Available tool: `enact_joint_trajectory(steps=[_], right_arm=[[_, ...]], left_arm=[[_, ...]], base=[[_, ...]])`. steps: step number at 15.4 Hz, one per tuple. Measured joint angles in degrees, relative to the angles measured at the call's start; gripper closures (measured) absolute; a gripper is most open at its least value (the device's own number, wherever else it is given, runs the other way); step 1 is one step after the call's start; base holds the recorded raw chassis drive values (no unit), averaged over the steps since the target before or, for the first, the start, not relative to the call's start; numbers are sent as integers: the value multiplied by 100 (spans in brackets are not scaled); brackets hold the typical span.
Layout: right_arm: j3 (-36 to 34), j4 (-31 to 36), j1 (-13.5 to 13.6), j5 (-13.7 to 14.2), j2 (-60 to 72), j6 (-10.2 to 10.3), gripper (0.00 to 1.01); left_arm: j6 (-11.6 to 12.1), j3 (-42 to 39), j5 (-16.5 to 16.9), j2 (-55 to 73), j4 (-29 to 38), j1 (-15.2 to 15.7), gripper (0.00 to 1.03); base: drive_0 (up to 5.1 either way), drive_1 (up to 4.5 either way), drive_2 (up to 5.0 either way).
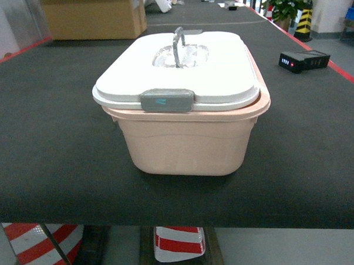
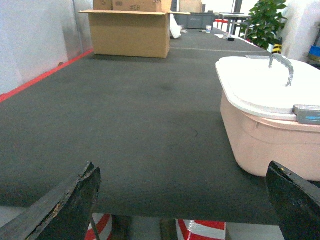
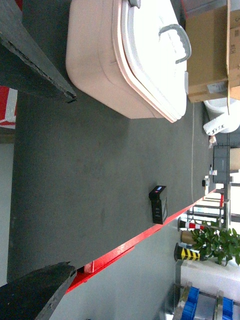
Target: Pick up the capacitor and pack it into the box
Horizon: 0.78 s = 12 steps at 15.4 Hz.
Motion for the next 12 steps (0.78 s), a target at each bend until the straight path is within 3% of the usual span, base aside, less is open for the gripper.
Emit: enact_joint_trajectory(steps=[12], right_arm=[[0,0,0,0,0,0,3]], left_arm=[[0,0,0,0,0,0,5]], base=[[0,0,0]])
